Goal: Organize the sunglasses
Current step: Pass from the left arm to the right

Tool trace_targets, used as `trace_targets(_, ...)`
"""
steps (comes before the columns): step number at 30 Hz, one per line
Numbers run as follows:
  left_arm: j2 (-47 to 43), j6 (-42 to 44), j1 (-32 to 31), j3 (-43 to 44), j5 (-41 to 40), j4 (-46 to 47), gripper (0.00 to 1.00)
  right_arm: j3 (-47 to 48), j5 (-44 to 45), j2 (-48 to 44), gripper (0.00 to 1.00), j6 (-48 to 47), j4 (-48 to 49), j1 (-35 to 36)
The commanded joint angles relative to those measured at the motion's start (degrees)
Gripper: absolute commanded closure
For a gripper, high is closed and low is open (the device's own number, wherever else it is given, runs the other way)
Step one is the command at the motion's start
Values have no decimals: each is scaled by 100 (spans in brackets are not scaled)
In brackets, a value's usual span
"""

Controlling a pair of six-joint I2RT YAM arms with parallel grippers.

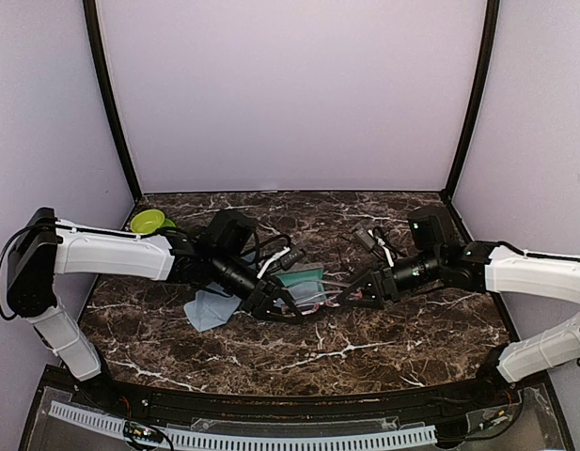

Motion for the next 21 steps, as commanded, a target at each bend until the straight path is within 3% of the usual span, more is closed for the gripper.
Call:
trace_targets(1, -52, -51, 34, 145, 229, 165, 94, -39, -13, 50, 26, -95, 150, 69)
trace_targets(9, -64, -85, 34, 143, 262, 171, 94, -32, 23, 68, 36, -167, 86, 75)
trace_targets(21, -59, -123, 34, 145, 340, 204, 95, -74, -3, 67, 33, -266, 57, 87)
